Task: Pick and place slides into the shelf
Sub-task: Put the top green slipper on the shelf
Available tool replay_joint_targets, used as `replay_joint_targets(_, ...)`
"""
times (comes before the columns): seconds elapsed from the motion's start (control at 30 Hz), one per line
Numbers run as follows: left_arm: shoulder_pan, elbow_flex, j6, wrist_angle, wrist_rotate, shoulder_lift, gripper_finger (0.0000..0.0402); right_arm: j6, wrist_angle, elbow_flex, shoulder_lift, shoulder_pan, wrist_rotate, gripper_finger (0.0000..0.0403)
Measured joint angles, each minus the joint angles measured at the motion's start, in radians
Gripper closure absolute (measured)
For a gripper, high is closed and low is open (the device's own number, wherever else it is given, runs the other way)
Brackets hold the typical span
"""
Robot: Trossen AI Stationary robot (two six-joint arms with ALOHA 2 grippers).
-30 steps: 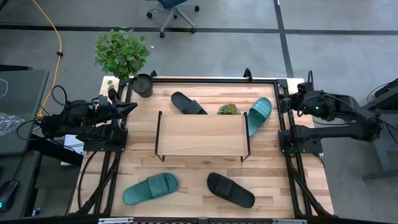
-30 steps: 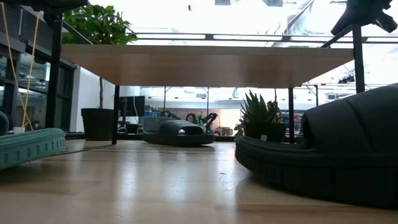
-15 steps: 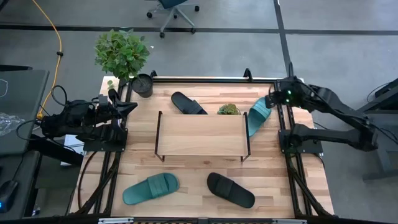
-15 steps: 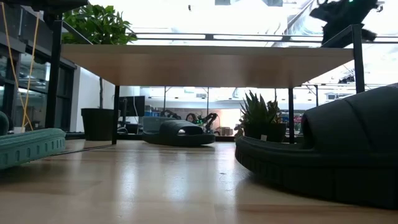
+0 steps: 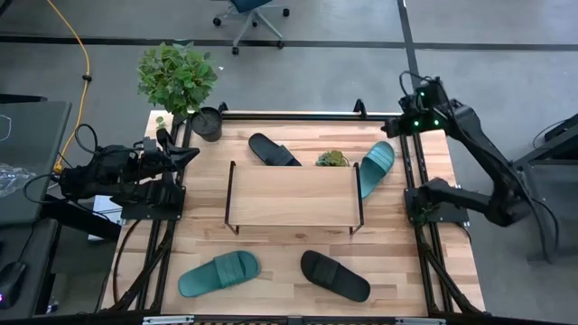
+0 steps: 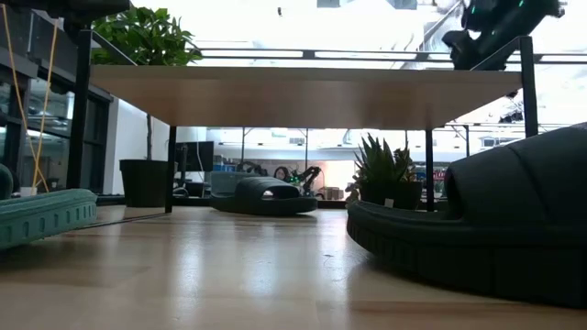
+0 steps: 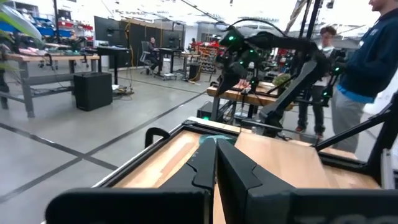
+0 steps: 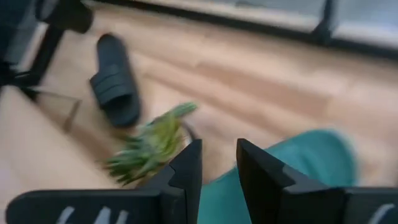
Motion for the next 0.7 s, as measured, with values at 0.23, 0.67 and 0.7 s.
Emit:
replay_joint_targets(0.23,0.0,0.0,-0.002,0.0,0.0,0.0,0.0399,-0.037,-0.09,0.0,0.2,-0.061,-0.123,0.0311)
replay_joint_targets(0.67,0.0,0.0,-0.008,0.0,0.0,0.0,0.0399,-0.112,-0.211,0.0,0.302,-0.045,-0.005,0.0311)
replay_joint_targets(0.7,0.0,0.0,-0.008,-0.001,0.0,0.0,0.0399,-0.12,-0.228,0.0,0.302,-0.04,0.019,0.0311)
